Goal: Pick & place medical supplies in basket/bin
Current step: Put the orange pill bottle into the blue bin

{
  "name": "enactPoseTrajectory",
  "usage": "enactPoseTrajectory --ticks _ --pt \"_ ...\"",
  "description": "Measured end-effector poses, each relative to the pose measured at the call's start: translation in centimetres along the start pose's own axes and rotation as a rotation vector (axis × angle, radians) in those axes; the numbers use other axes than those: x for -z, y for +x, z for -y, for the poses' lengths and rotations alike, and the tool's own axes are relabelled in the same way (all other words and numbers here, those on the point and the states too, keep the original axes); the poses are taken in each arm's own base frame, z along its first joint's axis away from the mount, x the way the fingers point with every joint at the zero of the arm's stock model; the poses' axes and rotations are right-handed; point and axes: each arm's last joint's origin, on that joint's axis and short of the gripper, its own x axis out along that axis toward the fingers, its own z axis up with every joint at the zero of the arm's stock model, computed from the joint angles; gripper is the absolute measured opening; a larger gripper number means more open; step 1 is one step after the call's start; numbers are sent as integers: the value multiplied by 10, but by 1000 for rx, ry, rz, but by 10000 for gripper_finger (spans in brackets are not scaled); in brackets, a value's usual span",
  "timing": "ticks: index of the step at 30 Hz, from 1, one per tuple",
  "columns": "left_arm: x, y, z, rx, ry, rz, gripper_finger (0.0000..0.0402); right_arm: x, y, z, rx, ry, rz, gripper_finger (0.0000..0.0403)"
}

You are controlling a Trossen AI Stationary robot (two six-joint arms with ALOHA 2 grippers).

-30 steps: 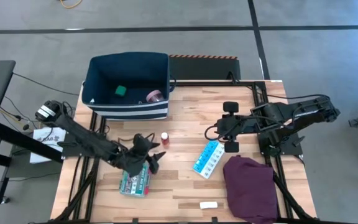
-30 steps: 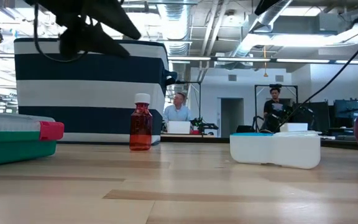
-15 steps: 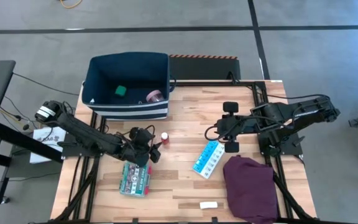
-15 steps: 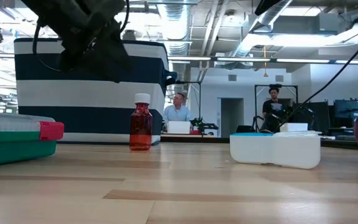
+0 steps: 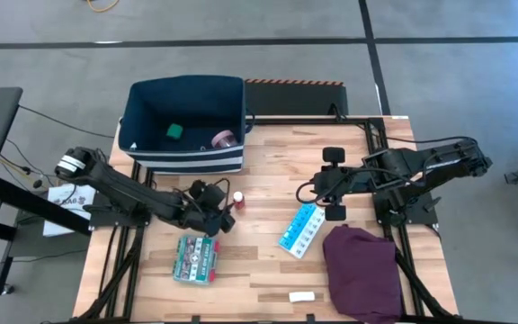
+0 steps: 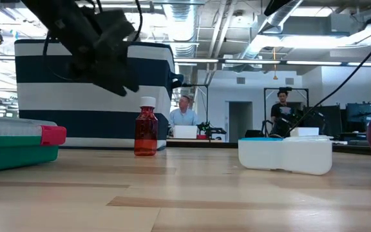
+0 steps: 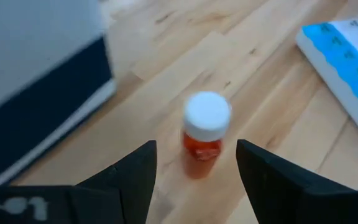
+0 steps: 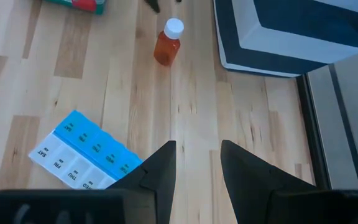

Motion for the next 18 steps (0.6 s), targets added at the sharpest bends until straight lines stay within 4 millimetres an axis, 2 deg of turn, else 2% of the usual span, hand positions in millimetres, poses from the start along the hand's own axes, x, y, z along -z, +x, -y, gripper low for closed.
enactPoseTrajectory --ticks 4,8,18 --pt "14 19 11 -16 29 -3 204 0 0 0 0 -2 0 120" --pt "20 29 18 -62 40 76 203 0 0 0 0 -2 -2 120" --pt "18 32 17 -117 39 141 203 0 0 0 1 -1 -5 120"
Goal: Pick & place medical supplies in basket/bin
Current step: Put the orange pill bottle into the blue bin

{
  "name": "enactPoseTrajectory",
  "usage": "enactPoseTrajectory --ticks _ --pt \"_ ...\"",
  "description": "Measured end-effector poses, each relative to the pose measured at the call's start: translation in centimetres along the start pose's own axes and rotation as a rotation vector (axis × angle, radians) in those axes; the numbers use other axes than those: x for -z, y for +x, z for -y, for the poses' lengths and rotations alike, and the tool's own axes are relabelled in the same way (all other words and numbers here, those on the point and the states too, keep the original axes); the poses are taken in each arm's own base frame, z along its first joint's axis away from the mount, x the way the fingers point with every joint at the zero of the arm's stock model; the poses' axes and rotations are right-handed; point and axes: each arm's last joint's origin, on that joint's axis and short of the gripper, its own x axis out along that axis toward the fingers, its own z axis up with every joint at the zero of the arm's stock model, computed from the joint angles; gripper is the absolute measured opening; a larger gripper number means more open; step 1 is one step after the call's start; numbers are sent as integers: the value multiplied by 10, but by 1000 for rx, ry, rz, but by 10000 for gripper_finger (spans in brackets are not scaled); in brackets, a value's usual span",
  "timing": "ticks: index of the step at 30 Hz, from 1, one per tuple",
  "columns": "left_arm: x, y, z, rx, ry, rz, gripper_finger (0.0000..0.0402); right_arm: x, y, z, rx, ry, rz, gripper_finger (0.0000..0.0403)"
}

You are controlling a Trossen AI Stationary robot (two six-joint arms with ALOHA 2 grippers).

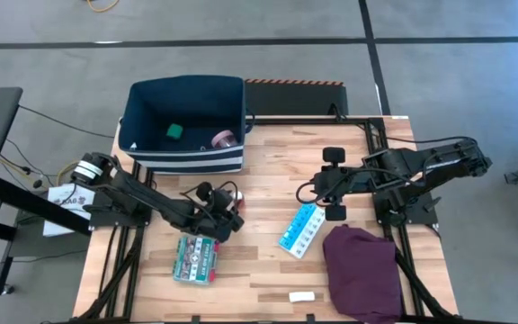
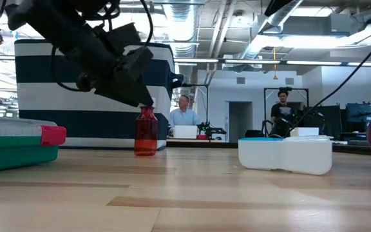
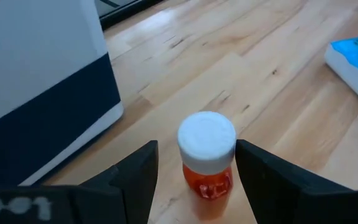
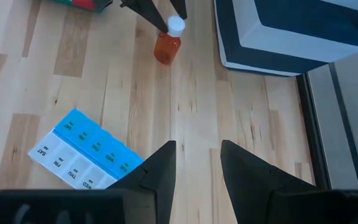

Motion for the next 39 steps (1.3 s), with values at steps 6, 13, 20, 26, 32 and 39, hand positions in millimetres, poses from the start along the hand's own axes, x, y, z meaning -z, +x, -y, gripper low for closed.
enactPoseTrajectory --ticks 6,13,20,26,32,39 --pt "-3 6 -3 -10 -13 -11 203 0 0 0 0 0 0 120" --pt "-7 12 -6 -19 -21 -11 203 0 0 0 0 0 0 120" --pt "-10 19 -10 -9 4 -43 170 0 0 0 0 0 0 120" --pt "-14 23 -11 7 6 -51 113 0 0 0 0 -1 -2 120" --pt "-20 18 -6 43 48 -54 112 0 0 0 0 -1 -3 120" --pt "-92 -34 15 149 155 129 110 0 0 0 0 0 -3 120"
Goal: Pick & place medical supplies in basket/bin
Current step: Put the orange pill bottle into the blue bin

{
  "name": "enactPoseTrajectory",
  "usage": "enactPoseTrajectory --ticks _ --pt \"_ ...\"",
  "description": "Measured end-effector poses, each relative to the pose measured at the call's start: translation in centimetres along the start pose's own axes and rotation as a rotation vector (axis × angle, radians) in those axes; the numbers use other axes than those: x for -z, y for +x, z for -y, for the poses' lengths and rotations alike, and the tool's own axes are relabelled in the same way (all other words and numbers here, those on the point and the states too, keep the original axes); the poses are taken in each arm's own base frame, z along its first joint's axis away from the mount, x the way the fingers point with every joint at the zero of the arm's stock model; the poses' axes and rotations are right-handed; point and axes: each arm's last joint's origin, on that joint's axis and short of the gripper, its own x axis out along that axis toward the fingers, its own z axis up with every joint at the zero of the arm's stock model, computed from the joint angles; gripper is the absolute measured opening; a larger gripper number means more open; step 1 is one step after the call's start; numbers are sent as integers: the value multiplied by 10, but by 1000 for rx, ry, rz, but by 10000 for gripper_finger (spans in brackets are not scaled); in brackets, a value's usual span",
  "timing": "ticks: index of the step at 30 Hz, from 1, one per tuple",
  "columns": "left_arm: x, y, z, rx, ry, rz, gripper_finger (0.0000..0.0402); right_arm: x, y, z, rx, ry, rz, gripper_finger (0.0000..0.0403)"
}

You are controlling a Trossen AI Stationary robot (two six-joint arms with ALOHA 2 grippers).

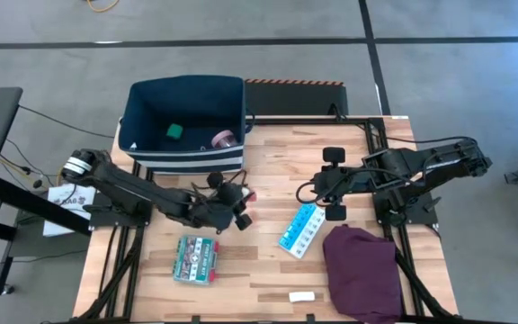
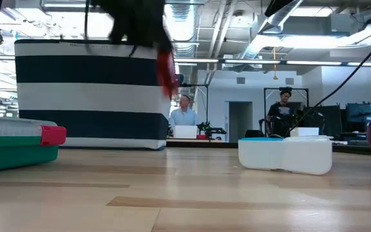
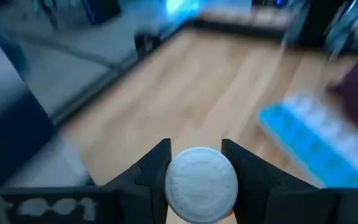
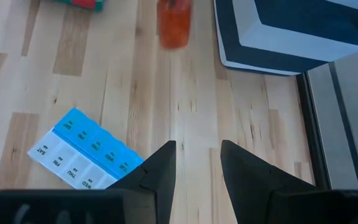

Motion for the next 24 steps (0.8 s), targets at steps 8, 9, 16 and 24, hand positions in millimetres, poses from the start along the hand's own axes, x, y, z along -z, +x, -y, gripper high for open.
enactPoseTrajectory --ticks 8,9,16,24 --pt "-122 -84 -47 -182 135 178 110 0 0 0 0 1 0 120" --pt "-131 -90 -59 -249 147 184 110 0 0 0 0 1 0 120" --pt "-133 -87 -155 -466 47 -51 110 0 0 0 0 9 1 120" --pt "-76 -52 -224 -776 -64 -462 110 -2 0 0 0 15 17 120"
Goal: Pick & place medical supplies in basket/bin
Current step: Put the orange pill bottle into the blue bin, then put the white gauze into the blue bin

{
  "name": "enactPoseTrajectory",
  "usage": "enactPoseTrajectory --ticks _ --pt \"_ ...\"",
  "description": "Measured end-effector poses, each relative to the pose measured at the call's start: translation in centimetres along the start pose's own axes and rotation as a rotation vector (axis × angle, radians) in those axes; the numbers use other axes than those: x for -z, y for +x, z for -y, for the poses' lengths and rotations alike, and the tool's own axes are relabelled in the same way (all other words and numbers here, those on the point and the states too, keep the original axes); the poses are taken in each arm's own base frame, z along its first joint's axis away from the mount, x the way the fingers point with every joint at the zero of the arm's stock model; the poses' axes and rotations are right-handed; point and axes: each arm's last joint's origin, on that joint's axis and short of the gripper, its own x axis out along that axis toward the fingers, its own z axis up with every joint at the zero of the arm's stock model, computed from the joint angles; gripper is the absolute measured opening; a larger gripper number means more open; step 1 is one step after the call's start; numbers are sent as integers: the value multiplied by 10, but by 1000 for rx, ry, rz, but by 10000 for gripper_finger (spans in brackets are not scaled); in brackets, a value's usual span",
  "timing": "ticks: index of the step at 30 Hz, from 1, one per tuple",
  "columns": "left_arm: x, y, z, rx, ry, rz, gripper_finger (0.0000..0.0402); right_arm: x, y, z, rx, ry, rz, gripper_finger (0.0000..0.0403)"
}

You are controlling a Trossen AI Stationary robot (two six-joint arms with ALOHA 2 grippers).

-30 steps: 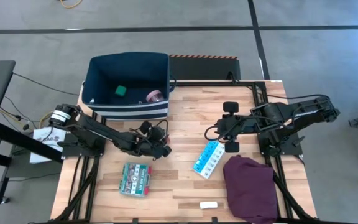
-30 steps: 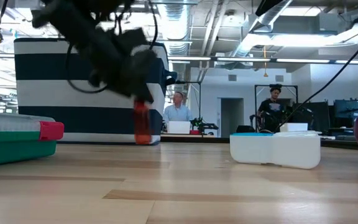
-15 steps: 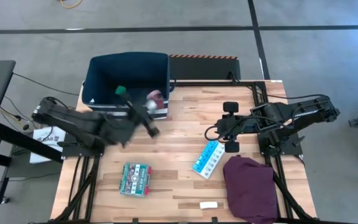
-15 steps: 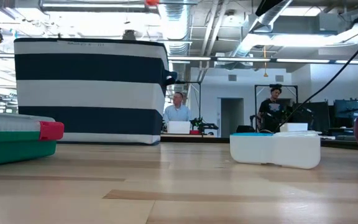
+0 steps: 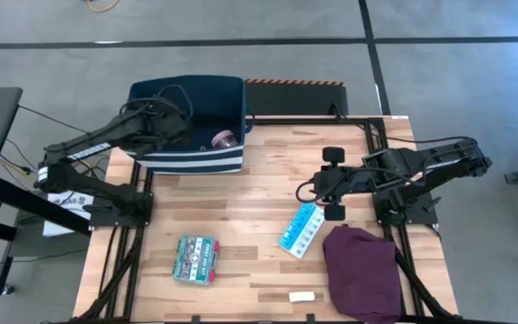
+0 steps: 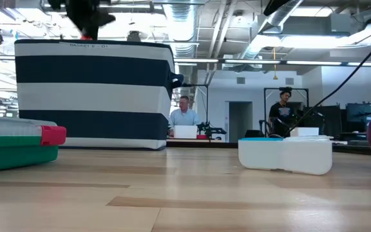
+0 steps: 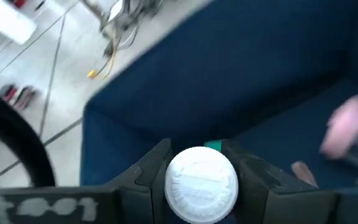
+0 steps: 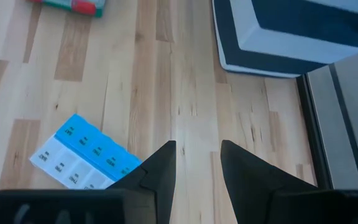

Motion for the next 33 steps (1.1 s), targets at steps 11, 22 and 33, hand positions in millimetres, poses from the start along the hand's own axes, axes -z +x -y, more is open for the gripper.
enactPoseTrajectory --ticks 11,22,33 --pt "7 97 31 310 -152 -8 174 -3 0 0 -1 12 33 120" --pt "-38 41 -9 481 -207 220 153 -3 0 0 -1 5 30 120" --pt "-33 -78 -44 1068 -137 522 133 -4 6 -4 -140 19 11 120"
